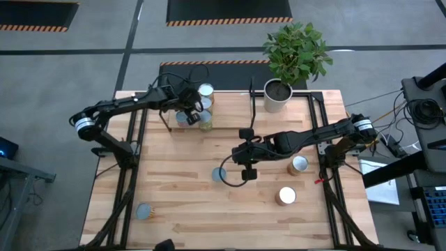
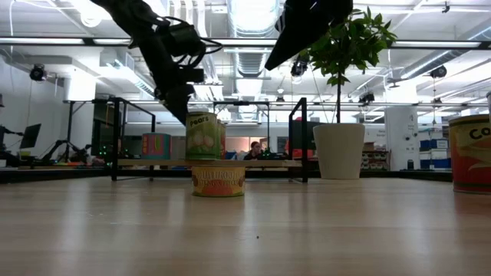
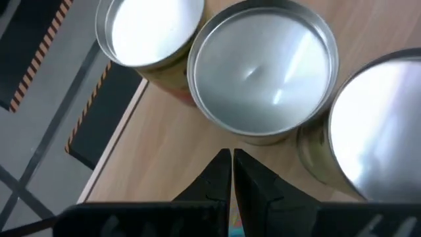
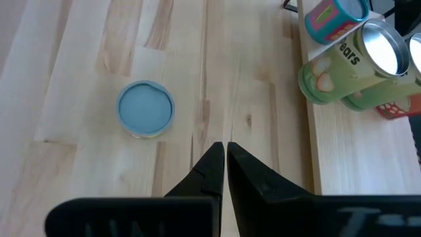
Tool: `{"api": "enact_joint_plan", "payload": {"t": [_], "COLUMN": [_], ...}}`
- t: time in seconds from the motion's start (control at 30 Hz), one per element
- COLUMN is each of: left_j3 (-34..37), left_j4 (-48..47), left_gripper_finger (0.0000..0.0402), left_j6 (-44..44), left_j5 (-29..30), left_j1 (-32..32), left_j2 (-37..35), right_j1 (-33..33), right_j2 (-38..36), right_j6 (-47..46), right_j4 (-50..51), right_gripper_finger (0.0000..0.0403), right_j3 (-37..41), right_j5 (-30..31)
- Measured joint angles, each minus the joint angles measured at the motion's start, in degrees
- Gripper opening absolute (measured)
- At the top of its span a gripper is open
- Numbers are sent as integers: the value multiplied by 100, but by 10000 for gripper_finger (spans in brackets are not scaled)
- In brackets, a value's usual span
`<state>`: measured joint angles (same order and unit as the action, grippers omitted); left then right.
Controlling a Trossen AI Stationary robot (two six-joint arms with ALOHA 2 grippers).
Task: Pick and place cans onto a shelf
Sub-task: Adjust the canned oranges on the shelf
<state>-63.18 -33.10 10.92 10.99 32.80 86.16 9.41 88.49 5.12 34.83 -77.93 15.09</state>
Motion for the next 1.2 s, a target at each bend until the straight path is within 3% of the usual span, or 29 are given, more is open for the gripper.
{"api": "enact_joint_plan", "payload": {"t": [0.73,1.2], "left_j3": [4,35], "left_j4": [351,-547], "left_gripper_finger": [0,0], "left_j6": [-126,-592], "left_j5": [-6,-7], "left_j1": [-1,-436], "left_j2": [4,-615], "right_j1": [-4,-4], "right_j2": [2,2], "right_j6": [-20,-57], "right_j4": [2,48], "right_gripper_finger": [9,9], "right_j3": [35,50], "right_j5": [2,2]}}
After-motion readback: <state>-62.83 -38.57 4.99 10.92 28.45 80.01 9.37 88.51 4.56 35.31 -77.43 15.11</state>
